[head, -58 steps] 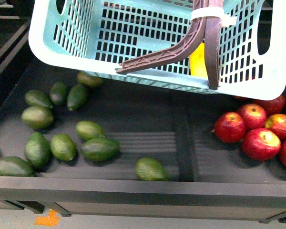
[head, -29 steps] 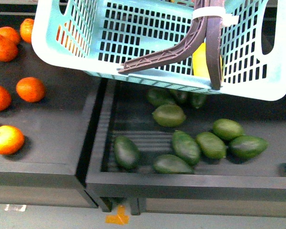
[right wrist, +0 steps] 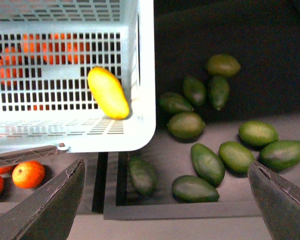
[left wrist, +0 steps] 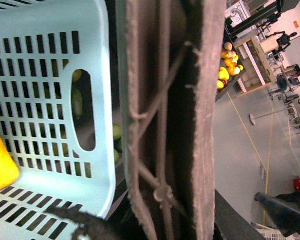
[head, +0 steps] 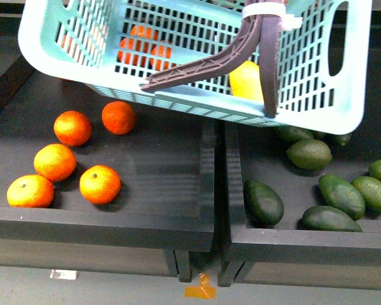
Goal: Pick mango and avocado into basket
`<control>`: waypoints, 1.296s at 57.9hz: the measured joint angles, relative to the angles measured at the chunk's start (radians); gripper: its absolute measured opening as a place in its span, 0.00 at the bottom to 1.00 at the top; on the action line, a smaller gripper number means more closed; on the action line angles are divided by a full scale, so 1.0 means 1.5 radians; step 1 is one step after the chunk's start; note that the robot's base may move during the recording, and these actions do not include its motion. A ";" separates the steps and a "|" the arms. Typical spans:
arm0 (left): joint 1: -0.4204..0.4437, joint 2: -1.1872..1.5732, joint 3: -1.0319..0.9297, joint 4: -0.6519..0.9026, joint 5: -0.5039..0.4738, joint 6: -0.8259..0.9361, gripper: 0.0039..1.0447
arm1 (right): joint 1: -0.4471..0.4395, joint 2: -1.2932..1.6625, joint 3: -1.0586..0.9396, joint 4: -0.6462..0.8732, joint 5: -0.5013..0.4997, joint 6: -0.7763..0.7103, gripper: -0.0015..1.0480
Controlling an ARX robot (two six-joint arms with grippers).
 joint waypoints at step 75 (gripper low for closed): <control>-0.008 0.000 0.000 0.000 0.006 0.000 0.12 | -0.226 1.111 0.538 0.061 -0.094 -0.255 0.92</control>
